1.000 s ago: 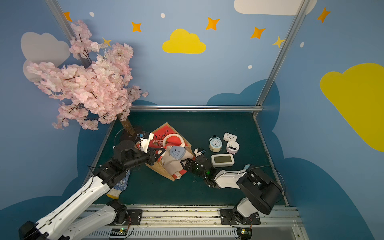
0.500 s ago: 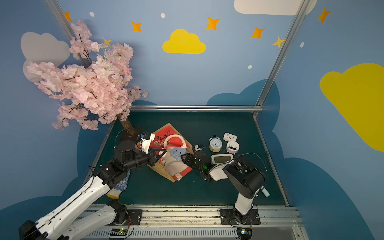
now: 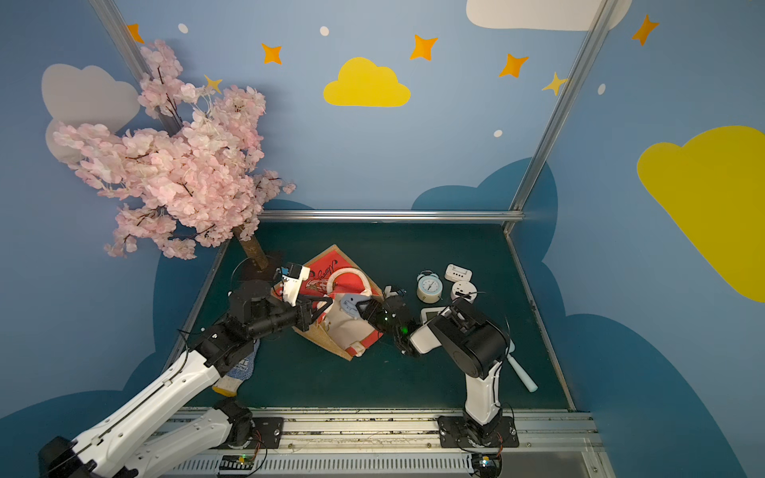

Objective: Take the alarm clock out of the canvas bag
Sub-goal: Pick up the alarm from the canvas bag.

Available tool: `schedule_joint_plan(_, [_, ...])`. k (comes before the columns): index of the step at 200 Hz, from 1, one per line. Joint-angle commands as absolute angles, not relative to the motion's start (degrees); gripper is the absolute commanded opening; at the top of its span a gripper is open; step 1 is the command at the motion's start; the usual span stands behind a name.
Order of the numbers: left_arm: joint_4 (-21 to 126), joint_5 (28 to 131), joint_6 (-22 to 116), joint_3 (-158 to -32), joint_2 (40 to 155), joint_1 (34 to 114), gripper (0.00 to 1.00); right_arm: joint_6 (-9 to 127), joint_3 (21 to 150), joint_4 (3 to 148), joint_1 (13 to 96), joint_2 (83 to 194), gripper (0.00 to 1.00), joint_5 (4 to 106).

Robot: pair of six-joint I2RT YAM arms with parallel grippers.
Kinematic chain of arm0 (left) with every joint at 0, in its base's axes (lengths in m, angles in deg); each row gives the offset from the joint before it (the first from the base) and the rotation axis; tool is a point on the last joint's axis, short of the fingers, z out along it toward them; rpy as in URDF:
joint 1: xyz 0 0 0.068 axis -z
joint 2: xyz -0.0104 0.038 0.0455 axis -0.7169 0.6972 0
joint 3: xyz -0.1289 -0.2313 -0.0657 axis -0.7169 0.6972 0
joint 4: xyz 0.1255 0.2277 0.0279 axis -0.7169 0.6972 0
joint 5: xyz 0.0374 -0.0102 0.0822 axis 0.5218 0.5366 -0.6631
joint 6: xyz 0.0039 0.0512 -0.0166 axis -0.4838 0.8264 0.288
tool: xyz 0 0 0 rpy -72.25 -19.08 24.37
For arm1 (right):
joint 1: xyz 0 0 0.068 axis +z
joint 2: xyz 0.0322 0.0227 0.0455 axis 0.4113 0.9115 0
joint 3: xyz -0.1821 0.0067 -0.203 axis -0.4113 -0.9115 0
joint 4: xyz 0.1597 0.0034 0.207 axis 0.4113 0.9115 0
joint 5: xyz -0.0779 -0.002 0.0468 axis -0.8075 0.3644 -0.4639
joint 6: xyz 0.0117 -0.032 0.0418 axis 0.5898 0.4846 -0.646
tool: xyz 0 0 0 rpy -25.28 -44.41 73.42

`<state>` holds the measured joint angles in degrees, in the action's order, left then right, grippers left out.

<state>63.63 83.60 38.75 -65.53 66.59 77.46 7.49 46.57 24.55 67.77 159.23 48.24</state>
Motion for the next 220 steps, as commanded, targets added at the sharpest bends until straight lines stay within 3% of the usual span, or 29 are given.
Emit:
schedule_joint_plan(1, [56.7,86.6,39.6,-67.0,65.7,77.9,0.08,5.2,47.1,23.4,67.3,162.1,0.64,48.3])
schedule_joint_plan(123, [56.3,86.8,39.5,-66.7,65.1,77.9,0.07,-2.6,49.3,18.8,67.1,165.4,0.67,49.3])
schedule_joint_plan(151, [55.8,86.9,39.4,-66.0,65.2,77.9,0.07,-3.4,48.7,15.6,67.1,163.8,0.54,50.3])
schedule_joint_plan(220, [55.2,86.7,39.4,-65.2,65.1,77.9,0.07,-4.2,45.3,17.5,68.8,156.8,0.53,48.5])
